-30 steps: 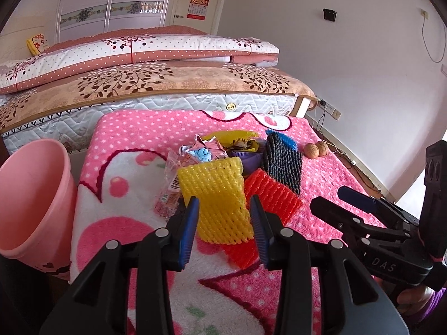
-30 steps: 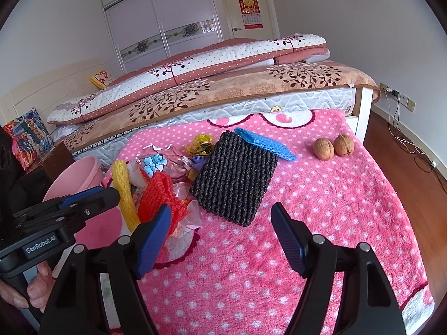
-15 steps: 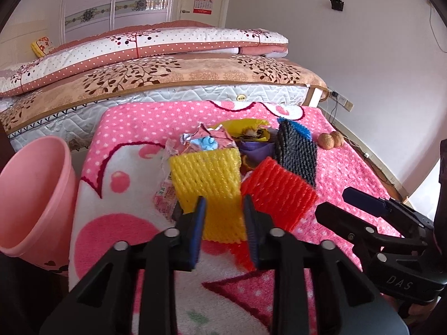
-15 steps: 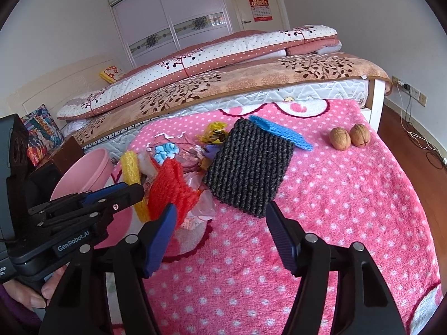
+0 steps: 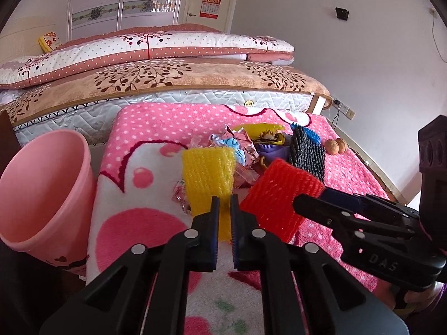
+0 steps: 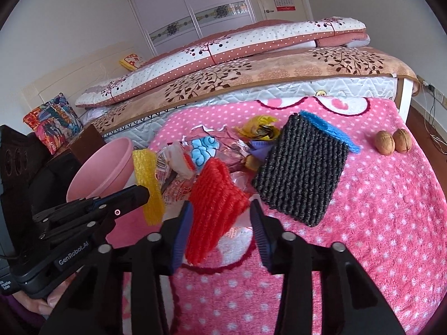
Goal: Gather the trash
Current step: 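Close left tool on yellow foam net while right tool grasps red foam net, then carry both nets over pink bucket and open both tools to drop them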
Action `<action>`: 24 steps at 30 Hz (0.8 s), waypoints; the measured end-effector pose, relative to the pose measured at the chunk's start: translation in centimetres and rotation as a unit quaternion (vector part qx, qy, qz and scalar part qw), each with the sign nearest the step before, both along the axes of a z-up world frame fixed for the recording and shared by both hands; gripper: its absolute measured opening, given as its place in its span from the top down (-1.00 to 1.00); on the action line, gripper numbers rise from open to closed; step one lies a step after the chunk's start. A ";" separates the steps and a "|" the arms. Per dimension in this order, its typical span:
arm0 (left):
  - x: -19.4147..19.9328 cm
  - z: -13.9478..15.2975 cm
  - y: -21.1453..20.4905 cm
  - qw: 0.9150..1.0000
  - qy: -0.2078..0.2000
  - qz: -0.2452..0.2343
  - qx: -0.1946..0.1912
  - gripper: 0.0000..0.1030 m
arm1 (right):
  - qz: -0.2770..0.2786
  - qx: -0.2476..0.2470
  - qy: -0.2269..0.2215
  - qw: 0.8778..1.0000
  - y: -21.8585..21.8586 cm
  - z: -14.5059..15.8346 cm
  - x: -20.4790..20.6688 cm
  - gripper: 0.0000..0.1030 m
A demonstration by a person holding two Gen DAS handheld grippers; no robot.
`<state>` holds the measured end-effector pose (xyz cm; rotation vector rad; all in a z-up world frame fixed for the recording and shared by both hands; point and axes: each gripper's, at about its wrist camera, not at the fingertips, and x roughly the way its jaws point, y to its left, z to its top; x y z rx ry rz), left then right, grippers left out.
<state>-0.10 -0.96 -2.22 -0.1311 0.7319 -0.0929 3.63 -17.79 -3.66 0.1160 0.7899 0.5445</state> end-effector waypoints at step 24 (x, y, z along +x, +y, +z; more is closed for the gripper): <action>-4.0 4.8 10.3 0.991 -0.099 0.091 -0.020 0.86 | 0.065 -0.004 -0.114 0.991 9.2 9.0 -1.1 0.76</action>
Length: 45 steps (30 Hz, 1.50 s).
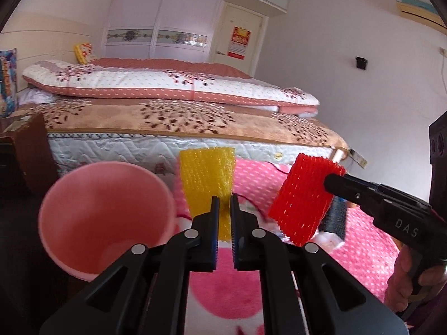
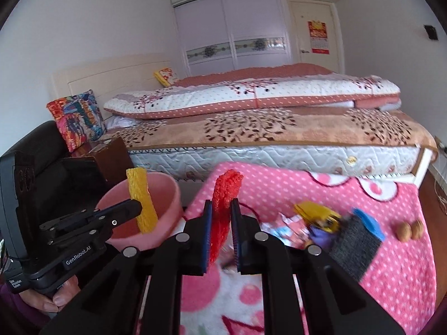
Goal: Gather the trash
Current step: 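Carry both nets over pink bucket and open both tools to drop them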
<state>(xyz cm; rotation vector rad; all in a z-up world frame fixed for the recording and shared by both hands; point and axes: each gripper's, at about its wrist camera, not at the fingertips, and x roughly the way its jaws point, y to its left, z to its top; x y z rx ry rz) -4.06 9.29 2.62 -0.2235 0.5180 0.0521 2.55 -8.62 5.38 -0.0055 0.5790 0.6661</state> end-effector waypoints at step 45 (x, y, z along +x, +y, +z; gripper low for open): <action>-1.6 -2.8 11.1 0.992 0.042 0.121 -0.023 0.45 | 0.103 -0.068 0.049 0.991 16.7 -5.0 4.3 0.12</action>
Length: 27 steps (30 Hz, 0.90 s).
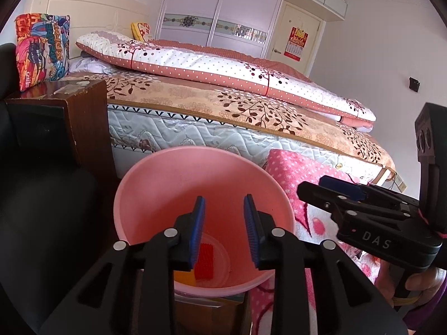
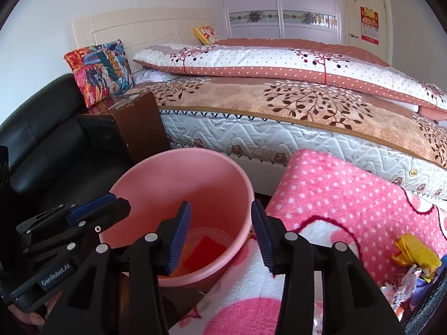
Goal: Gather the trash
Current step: 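Carry both nets over pink bucket and open both tools to drop them, then move both tools back from the bucket to the trash on the bed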
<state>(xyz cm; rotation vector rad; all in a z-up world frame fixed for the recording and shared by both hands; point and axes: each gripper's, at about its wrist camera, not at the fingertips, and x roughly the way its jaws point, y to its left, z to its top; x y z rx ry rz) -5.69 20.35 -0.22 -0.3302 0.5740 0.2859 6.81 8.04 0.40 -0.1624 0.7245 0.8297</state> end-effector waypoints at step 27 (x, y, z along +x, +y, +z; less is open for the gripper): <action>-0.4 3.4 -10.5 0.996 -0.028 -0.083 0.036 0.45 | -0.114 0.069 -0.030 0.991 -16.8 4.3 -5.4 -0.02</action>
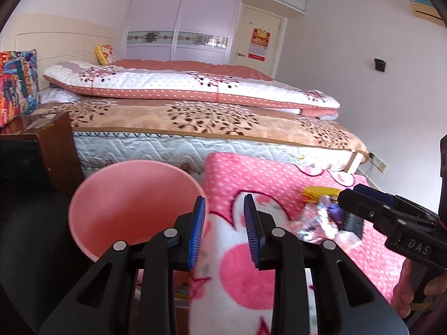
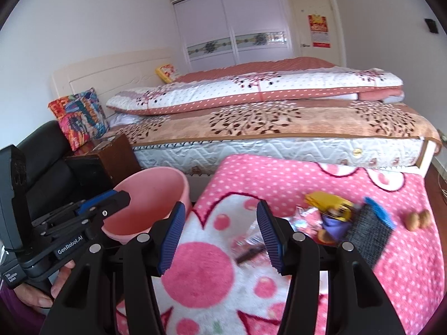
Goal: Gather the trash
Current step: 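Move both tools back from the bucket to the trash on the bed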
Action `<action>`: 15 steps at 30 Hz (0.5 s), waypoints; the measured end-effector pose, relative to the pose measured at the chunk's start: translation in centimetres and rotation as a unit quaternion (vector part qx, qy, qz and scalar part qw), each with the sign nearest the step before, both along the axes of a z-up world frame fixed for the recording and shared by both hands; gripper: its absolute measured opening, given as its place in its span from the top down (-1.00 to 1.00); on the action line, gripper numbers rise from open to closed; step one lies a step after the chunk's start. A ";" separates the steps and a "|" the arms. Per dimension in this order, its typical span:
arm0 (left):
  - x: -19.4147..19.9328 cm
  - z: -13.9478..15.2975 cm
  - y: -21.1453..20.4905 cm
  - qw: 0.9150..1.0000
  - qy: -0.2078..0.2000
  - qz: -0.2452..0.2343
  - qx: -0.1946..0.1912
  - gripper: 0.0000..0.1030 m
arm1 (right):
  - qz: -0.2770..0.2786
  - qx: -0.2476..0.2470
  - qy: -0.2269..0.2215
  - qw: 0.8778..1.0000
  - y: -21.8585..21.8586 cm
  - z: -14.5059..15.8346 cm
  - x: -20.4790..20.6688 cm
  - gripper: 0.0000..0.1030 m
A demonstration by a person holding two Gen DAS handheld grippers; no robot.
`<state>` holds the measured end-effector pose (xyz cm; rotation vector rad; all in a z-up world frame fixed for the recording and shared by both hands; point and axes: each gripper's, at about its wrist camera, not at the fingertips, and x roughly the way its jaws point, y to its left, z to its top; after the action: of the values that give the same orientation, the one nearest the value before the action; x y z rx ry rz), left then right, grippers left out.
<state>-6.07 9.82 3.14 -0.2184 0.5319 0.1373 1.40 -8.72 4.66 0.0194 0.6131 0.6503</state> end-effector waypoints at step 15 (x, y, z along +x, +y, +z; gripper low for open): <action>-0.6 -0.9 -3.5 0.998 0.004 -0.058 -0.010 0.45 | -0.126 -0.020 -0.029 0.991 -10.4 -0.2 -2.2 -0.02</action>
<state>-6.72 6.28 2.22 -0.2073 0.5523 0.0205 -0.79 -19.13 4.43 0.0406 0.5571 0.3922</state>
